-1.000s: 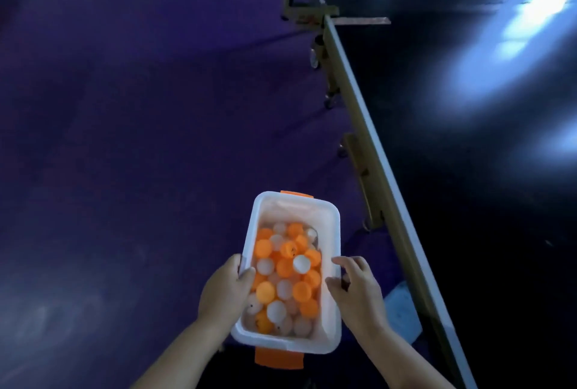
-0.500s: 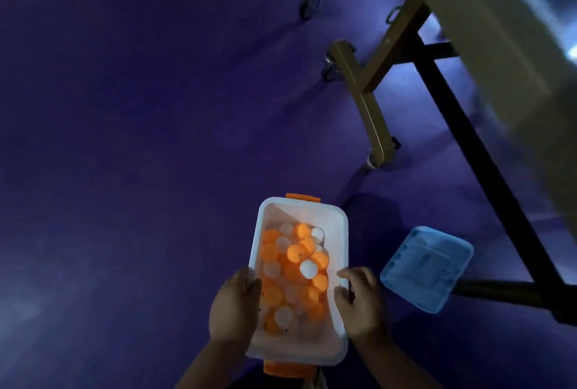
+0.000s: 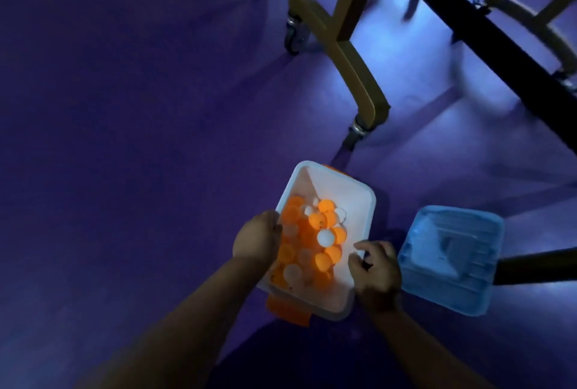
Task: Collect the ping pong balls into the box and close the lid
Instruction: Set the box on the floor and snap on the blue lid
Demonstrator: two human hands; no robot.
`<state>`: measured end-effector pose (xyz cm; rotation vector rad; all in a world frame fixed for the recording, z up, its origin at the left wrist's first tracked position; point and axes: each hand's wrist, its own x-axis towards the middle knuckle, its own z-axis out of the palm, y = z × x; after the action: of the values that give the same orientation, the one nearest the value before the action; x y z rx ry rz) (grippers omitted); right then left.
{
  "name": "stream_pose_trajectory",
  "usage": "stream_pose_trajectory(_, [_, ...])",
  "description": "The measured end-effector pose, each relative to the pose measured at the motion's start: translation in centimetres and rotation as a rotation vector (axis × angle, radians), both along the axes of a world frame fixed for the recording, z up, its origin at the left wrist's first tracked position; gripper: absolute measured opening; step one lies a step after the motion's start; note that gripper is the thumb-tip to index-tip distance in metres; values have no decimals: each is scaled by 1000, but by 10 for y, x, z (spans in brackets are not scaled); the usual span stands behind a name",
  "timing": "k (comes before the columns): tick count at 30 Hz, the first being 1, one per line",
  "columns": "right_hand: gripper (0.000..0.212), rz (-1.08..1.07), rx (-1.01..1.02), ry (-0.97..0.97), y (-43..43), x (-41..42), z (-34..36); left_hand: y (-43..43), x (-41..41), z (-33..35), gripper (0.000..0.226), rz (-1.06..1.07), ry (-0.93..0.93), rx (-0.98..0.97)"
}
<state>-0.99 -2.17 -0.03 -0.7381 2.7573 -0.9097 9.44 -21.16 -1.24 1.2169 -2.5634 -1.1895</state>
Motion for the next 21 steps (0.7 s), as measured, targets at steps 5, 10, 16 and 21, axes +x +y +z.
stream_pose_trajectory(5, [14,-14,-69,-49,9,-4,-15,-12,-31,-9,25,-108,27,-109])
stream_pose_trajectory(10, [24,30,27,-110,31,-18,-7,-4,-46,-15,25,-151,52,-200])
stream_pose_trajectory(16, [19,-261,-15,89,100,-53,-10,3,-49,-20,29,-223,36,-253])
stream_pose_trajectory(21, [31,-461,149,339,151,-64,-13,0,-47,-27,28,-265,19,-307])
